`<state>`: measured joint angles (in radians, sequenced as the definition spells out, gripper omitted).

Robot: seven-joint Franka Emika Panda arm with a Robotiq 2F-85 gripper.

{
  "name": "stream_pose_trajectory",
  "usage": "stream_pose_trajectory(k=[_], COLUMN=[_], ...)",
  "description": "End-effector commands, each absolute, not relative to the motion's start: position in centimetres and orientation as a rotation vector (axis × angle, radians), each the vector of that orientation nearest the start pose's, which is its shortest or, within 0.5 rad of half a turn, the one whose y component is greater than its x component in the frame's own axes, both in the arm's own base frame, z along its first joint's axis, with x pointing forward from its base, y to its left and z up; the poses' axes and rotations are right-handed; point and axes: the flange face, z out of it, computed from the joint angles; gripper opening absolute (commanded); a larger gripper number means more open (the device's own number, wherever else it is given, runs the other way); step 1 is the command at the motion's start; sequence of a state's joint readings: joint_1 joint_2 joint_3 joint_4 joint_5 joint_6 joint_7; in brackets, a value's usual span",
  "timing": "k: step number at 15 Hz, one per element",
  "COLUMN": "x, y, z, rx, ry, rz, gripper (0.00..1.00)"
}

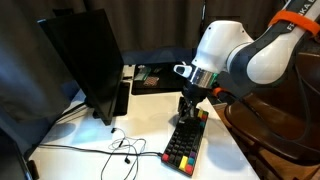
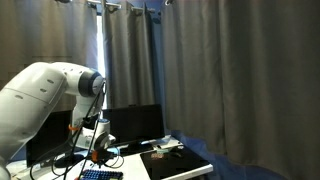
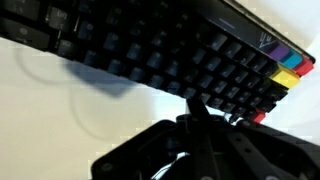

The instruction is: Press one black key on the keyboard

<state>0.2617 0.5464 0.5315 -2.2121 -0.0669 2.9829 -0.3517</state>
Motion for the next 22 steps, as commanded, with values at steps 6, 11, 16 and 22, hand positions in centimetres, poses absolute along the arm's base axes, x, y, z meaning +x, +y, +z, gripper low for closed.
stream_pose_trajectory(k=[6, 11, 16, 22], x=[38.8, 38.7, 38.1, 37.0], y=[40.7, 38.9, 36.4, 32.8], z=[23.6, 27.7, 31.7, 35.9], rx=[-2.449, -2.507, -2.574, -2.619], ry=[-1.498, -1.532, -1.499, -1.432], rz=[-0.256, -0.271, -0.314, -0.362], gripper=[0.68, 1.0, 1.0, 1.0])
